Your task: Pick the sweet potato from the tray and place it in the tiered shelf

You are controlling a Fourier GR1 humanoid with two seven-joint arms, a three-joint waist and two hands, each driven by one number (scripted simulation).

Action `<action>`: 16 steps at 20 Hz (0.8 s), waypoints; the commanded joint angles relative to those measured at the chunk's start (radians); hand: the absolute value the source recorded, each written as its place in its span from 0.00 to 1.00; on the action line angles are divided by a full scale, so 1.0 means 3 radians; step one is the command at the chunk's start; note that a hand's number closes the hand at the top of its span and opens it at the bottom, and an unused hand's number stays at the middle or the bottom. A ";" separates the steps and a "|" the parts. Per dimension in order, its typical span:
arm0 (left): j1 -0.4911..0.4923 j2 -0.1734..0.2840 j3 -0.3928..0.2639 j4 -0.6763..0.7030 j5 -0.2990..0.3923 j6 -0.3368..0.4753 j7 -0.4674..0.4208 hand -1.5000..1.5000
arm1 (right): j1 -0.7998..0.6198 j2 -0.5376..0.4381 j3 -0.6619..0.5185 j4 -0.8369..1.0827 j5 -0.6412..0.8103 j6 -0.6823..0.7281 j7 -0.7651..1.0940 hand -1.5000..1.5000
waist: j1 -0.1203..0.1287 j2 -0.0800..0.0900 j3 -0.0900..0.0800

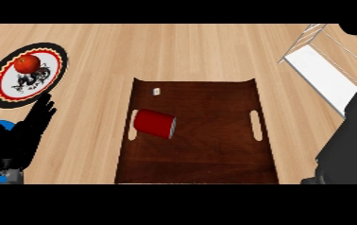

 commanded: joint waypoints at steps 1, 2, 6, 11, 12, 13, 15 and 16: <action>-0.0045 0.0035 0.0038 0.0083 -0.0031 -0.0008 -0.0026 0.50 | -0.0119 -0.0258 -0.0022 0.0188 0.0275 0.0561 0.0313 1.00 | -0.0027 0.0001 -0.0002; -0.0063 -0.0072 -0.0036 0.0023 -0.0062 0.0069 0.0020 0.50 | -0.0409 -0.0268 -0.0104 0.0409 0.0290 0.0592 0.0358 1.00 | 0.0009 0.0005 -0.0002; -0.0057 -0.0049 0.0000 0.0095 -0.0053 0.0009 -0.0014 0.50 | -0.0633 -0.0379 -0.0299 0.0556 0.0336 0.0805 0.0240 1.00 | 0.0006 0.0004 0.0000; -0.0184 -0.0125 -0.0019 0.0125 -0.0114 0.0081 0.0012 0.50 | -0.0682 -0.0588 -0.0595 0.0747 0.0306 0.0734 -0.0043 1.00 | 0.0001 0.0014 0.0003; -0.0052 0.0065 0.0081 -0.0173 0.0046 -0.0071 0.0238 0.50 | -0.0602 -0.0649 -0.0612 0.0889 0.0369 0.0715 -0.0104 1.00 | 0.0039 0.0009 0.0006; -0.0023 -0.0009 0.0092 0.0157 -0.0062 -0.0067 -0.0169 0.50 | -0.0656 -0.0825 -0.0762 0.0805 0.0276 0.0827 -0.0213 1.00 | 0.0002 0.0011 0.0003; 0.0068 -0.0102 -0.0040 -0.0073 -0.0125 -0.0001 -0.0030 0.50 | -0.0700 -0.0899 -0.0711 0.1192 0.0417 0.0602 -0.0243 1.00 | 0.0051 0.0018 0.0004; 0.0053 -0.0108 -0.0032 -0.0112 -0.0060 -0.0057 0.0020 0.50 | -0.0725 -0.0913 -0.0672 0.1213 0.0469 0.0635 -0.0200 1.00 | 0.0048 0.0016 0.0004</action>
